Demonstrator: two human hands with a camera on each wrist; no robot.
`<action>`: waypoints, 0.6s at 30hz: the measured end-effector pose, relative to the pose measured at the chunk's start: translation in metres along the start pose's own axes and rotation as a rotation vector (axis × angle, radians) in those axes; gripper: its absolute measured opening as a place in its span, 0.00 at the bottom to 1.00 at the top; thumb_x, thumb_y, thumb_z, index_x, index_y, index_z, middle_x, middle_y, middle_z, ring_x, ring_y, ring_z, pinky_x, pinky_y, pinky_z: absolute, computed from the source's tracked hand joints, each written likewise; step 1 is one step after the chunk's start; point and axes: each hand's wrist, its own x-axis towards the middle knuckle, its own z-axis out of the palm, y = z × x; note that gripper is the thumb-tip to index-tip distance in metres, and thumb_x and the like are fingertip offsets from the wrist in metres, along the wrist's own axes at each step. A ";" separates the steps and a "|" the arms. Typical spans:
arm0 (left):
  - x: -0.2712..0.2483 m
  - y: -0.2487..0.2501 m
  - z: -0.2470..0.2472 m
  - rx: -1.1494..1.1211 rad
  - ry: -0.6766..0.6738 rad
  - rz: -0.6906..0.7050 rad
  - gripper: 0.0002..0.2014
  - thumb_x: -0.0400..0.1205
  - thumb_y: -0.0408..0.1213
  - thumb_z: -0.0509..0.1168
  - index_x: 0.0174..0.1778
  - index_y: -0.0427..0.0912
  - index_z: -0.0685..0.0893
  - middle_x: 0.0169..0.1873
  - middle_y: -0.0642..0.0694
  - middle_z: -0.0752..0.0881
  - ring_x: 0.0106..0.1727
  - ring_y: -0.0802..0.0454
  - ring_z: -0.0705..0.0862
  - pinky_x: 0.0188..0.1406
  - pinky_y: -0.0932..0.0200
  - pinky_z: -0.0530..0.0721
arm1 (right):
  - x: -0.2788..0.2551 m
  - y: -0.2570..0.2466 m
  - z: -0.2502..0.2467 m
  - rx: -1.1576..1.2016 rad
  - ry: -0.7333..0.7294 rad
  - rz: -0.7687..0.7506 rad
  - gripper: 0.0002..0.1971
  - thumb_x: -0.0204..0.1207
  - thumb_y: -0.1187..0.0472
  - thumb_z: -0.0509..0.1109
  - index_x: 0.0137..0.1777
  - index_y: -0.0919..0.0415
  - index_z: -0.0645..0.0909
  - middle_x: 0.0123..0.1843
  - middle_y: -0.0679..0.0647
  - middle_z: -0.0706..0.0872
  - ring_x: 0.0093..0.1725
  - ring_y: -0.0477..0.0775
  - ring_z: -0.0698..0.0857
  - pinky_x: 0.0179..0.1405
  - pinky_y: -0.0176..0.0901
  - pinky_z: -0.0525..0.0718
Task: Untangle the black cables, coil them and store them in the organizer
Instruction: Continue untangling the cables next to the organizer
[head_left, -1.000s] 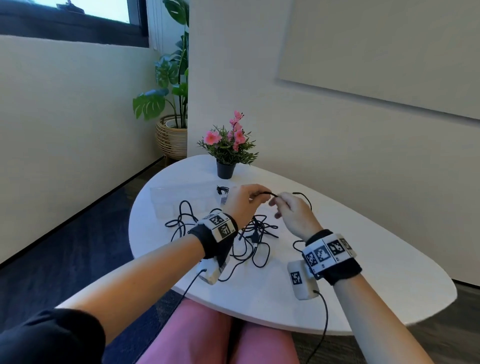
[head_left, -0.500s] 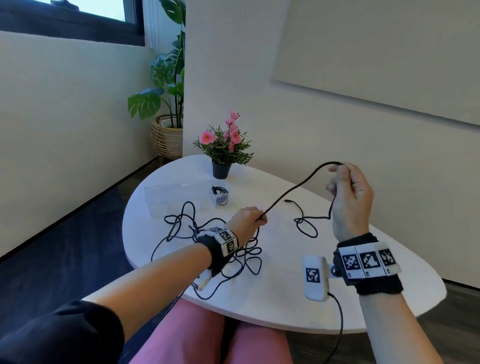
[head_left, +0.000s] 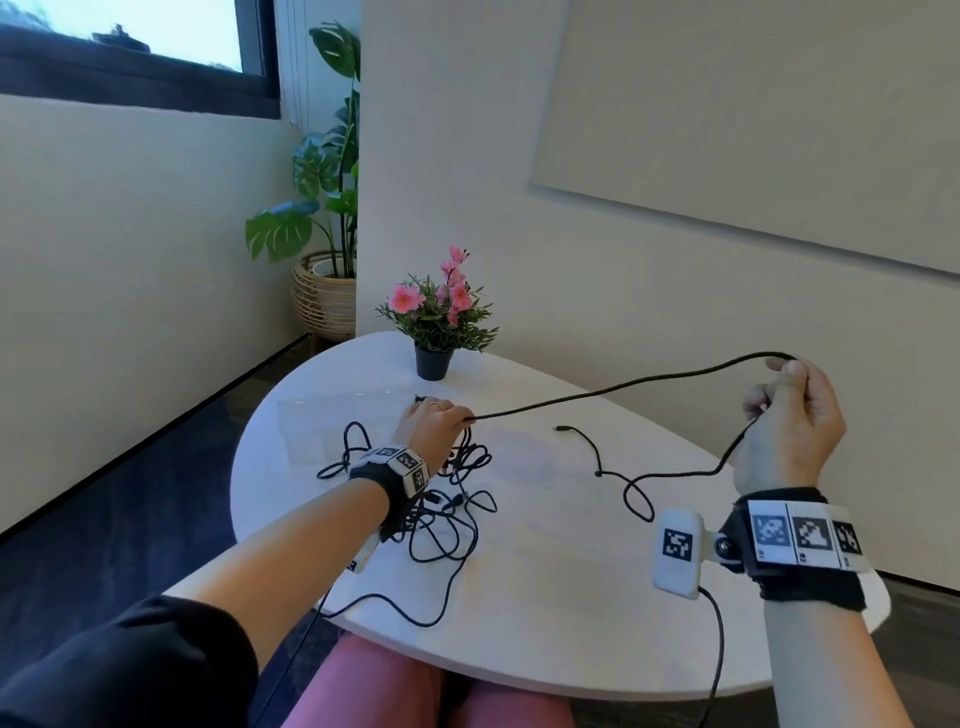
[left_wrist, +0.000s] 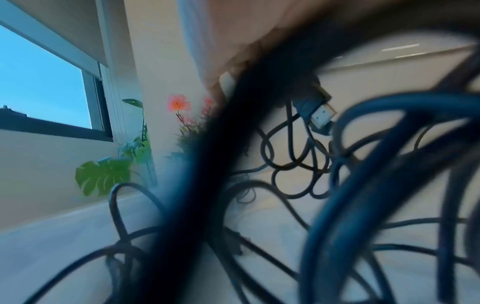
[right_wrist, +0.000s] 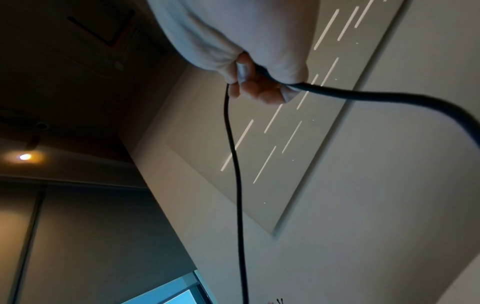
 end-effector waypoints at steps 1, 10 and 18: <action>-0.001 -0.002 0.000 0.022 -0.012 -0.006 0.14 0.87 0.45 0.54 0.61 0.51 0.83 0.55 0.51 0.86 0.61 0.48 0.78 0.60 0.51 0.74 | 0.001 0.005 -0.001 -0.013 0.029 0.011 0.14 0.82 0.61 0.57 0.38 0.51 0.79 0.35 0.48 0.77 0.26 0.44 0.71 0.27 0.34 0.70; -0.007 0.012 -0.010 0.057 -0.031 0.013 0.14 0.87 0.46 0.53 0.62 0.56 0.83 0.44 0.47 0.89 0.44 0.46 0.86 0.41 0.51 0.87 | -0.025 0.044 0.003 -1.103 -0.235 0.014 0.20 0.78 0.64 0.62 0.69 0.70 0.75 0.70 0.71 0.73 0.71 0.71 0.70 0.65 0.64 0.70; -0.015 0.048 -0.013 0.083 0.058 0.142 0.12 0.85 0.45 0.58 0.59 0.56 0.84 0.40 0.47 0.89 0.44 0.45 0.85 0.36 0.54 0.83 | -0.120 0.048 0.072 -1.270 -1.099 -0.327 0.17 0.87 0.53 0.51 0.71 0.49 0.74 0.64 0.49 0.83 0.68 0.56 0.76 0.74 0.59 0.61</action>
